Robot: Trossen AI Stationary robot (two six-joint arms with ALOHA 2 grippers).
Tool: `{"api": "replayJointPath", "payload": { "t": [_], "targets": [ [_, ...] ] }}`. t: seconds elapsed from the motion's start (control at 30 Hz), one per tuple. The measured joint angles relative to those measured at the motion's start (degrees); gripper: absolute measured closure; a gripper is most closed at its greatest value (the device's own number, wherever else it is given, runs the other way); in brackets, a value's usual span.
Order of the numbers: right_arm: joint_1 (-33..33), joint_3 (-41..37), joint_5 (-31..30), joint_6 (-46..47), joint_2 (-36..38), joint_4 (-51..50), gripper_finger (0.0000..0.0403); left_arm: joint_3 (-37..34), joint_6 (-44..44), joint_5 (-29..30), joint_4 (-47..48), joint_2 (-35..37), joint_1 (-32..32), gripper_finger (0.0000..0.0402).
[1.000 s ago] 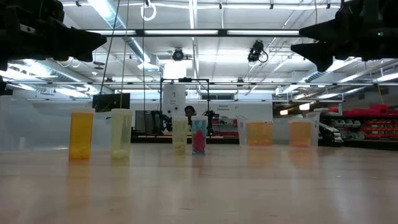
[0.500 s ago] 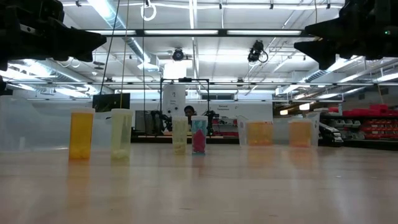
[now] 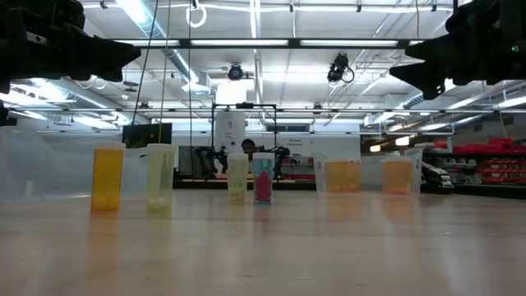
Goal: Pick and place medicine bottles into bin by pill shape (circle, oval)
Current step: Put the small orange pill bottle into the left transparent bin
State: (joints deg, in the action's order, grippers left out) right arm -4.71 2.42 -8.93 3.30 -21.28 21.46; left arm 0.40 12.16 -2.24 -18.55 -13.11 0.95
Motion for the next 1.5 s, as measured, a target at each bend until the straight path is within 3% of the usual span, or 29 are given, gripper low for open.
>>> {"api": "replayJointPath", "payload": {
  "t": [1.5],
  "targets": [
    [0.07,0.02,-0.02,-0.95,-0.02,-0.41,0.0116,0.0,0.0,0.0,0.0,0.0,0.0,0.0315]
  ]
}}
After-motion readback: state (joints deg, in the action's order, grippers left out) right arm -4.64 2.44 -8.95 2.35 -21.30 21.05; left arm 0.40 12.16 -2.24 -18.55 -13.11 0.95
